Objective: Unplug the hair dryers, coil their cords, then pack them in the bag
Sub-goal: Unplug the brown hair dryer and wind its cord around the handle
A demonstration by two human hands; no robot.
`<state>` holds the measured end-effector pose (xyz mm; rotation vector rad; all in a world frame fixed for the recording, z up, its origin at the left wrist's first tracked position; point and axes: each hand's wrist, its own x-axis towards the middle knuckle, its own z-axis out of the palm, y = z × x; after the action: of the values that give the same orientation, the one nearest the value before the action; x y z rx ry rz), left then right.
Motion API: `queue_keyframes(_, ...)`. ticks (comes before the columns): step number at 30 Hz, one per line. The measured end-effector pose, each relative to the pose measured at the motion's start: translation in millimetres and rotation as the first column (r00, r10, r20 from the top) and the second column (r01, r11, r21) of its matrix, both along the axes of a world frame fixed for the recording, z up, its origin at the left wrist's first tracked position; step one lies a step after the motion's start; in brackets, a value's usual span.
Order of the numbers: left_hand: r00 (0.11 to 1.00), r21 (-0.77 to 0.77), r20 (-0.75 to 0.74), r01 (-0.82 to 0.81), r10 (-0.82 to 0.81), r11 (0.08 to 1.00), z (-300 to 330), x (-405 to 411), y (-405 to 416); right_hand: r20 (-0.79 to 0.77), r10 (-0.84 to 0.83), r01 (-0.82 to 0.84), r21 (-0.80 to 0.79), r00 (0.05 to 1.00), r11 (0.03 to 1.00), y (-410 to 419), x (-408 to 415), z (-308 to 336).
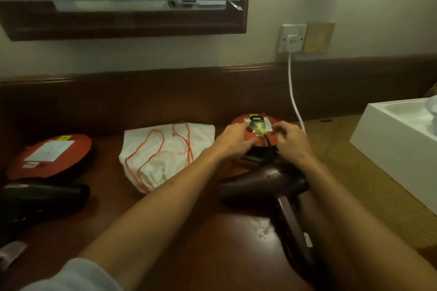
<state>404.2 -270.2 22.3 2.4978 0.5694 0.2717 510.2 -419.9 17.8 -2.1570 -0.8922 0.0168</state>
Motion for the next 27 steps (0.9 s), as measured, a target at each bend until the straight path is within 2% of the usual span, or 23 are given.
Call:
queue_keyframes(5, 0.998, -0.090, 0.059, 0.013, -0.007, 0.996, -23.7, 50.7, 40.1, 0.002, 0.040, -0.038, -0.236, 0.999, 0.971, 44.2, 62.7, -10.1)
queue_keyframes(8, 0.999, -0.060, 0.044, 0.031, -0.029, 0.998, -54.2, 58.9, 55.5, 0.024, 0.075, -0.060, -0.385, 0.997, 0.921, 64.2, 88.6, -23.3)
queue_keyframes(13, 0.982, -0.080, 0.171, 0.098, -0.084, 0.992, -76.4, 61.0, 73.3, 0.128, 0.082, -0.011, -0.477, 0.988, 0.879, 72.2, 103.3, -28.2)
queue_keyframes(16, 0.980, -0.082, 0.175, 0.106, -0.091, 0.991, -77.9, 61.7, 72.4, 0.049, 0.084, -0.051, -0.473, 0.995, 0.880, 74.5, 109.6, -22.9)
queue_keyframes(19, 0.983, -0.071, 0.158, 0.104, -0.092, 0.992, -76.7, 60.1, 70.4, -0.078, 0.015, -0.040, -0.324, 0.997, 0.945, 76.8, 103.8, -17.7)
queue_keyframes(22, 0.987, -0.042, 0.136, 0.095, -0.089, 0.995, -73.2, 58.3, 72.4, -0.069, -0.033, 0.011, -0.293, 0.997, 0.956, 88.1, 84.0, -11.8)
queue_keyframes(27, 0.991, 0.001, 0.101, 0.090, -0.089, 0.996, -72.5, 58.9, 72.4, 0.055, -0.104, 0.118, -0.394, 0.993, 0.911, 100.5, 63.4, -14.5)
